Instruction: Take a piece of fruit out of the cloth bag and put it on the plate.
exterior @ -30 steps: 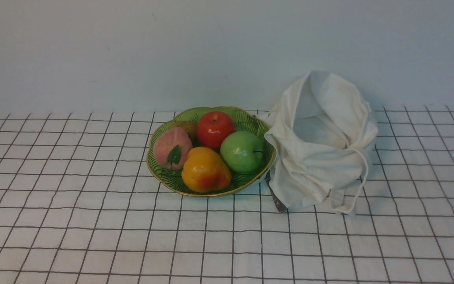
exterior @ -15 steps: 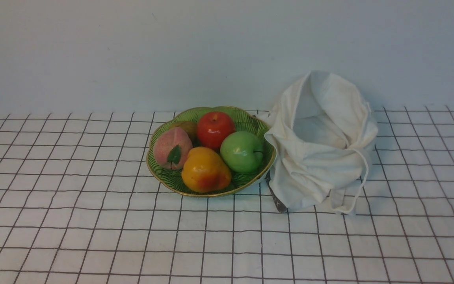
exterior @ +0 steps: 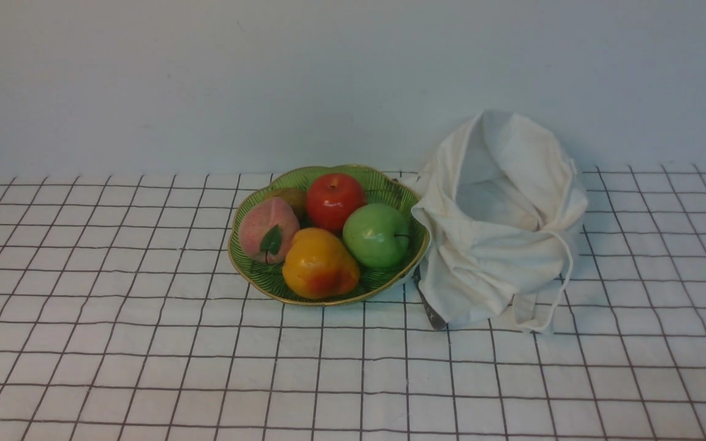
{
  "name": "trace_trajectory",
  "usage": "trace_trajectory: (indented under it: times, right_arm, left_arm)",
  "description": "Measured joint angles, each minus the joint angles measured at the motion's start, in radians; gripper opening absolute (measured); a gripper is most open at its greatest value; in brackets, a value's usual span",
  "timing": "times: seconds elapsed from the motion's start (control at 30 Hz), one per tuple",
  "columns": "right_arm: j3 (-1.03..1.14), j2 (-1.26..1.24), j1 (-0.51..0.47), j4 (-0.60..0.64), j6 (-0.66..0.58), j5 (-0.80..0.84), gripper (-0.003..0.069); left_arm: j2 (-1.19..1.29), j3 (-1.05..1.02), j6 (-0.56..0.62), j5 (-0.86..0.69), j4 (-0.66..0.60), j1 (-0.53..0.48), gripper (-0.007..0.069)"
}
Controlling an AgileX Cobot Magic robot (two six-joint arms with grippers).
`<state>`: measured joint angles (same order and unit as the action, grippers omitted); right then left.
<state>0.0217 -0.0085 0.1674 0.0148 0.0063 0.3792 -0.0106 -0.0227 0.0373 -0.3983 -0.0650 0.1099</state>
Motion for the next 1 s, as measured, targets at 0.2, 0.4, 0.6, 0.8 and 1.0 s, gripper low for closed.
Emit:
trace_trajectory:
  times: [0.2,0.4,0.6,0.8,1.0]
  right_arm:
    - [0.0,0.0,-0.001,0.0,-0.006,-0.001,-0.0014]
    - [0.0,0.0,-0.056,0.0,-0.006,-0.001,-0.0014]
    - [0.0,0.0,-0.087,0.0,-0.006,-0.001,-0.0014]
    - [0.0,0.0,-0.133,0.0,-0.006,-0.001,-0.0014]
    - [0.0,0.0,-0.15,0.0,-0.006,-0.001,-0.0014]
  left_arm:
    - [0.0,0.0,0.0,0.0,0.0,0.0,-0.0008]
    - [0.0,0.0,0.0,0.0,0.0,0.0,-0.0008]
    - [0.0,0.0,0.0,0.0,0.0,0.0,-0.0008]
    - [0.0,0.0,0.0,0.0,0.0,0.0,-0.0008]
    - [0.0,0.0,0.0,0.0,0.0,0.0,-0.0008]
